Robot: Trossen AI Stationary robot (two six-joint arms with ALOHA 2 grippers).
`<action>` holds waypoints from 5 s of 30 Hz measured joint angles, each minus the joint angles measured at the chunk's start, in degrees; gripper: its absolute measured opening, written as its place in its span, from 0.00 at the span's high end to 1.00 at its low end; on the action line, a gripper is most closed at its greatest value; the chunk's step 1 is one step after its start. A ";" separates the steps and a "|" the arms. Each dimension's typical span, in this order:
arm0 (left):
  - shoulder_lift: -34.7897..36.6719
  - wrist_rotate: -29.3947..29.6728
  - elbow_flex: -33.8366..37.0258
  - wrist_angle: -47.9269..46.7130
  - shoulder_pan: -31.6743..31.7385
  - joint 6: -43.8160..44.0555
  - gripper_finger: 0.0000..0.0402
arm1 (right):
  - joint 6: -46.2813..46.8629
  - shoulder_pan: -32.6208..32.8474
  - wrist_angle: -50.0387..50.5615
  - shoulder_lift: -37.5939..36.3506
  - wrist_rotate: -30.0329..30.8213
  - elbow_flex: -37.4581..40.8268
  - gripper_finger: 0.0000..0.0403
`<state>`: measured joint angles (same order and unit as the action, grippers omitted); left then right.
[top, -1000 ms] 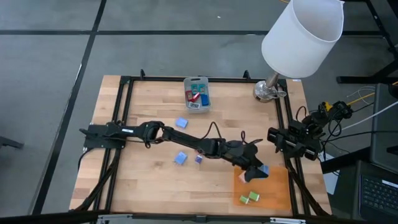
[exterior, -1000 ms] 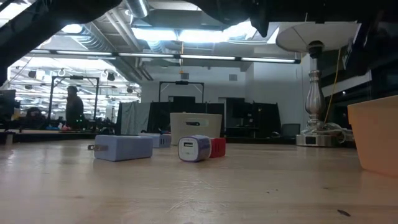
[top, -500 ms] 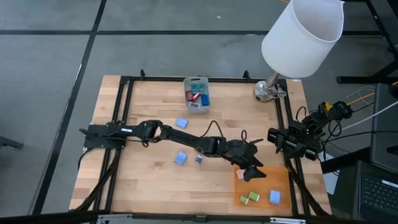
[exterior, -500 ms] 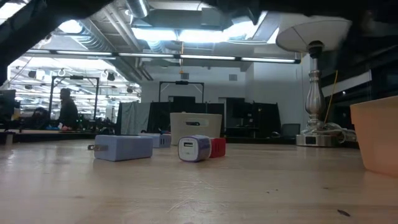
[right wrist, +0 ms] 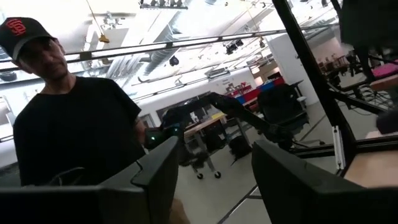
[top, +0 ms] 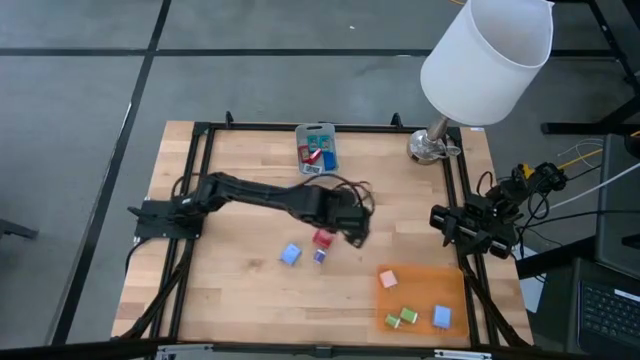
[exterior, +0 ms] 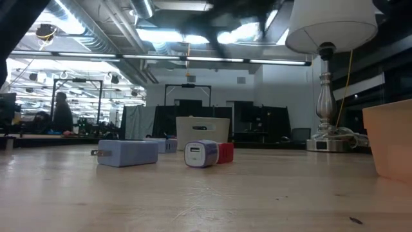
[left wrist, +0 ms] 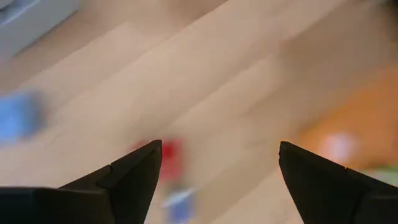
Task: Pick & Place Office items
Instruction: Put the dark blue charger adapter into the orange bin, then put the bottom light blue charger adapter into the orange bin
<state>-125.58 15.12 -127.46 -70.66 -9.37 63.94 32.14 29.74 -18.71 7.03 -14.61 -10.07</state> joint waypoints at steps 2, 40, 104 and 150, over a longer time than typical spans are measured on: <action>0.08 0.16 0.03 -8.43 -0.68 4.44 0.22 | -0.69 0.00 0.14 0.02 -0.02 0.00 0.50; -15.15 -15.00 3.63 -4.50 -5.15 8.79 0.25 | 1.72 0.00 -0.03 0.00 -1.51 0.00 0.50; -9.90 -22.85 3.34 55.01 -1.90 -24.36 0.69 | 1.33 0.00 0.80 0.02 -2.82 0.00 0.50; -10.97 -15.62 3.34 29.23 1.32 -27.46 0.32 | 0.87 0.00 0.85 0.02 -1.31 0.00 0.50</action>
<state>-136.54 -0.50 -124.11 -41.42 -8.05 36.48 33.01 29.73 -17.87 7.05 -15.92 -10.07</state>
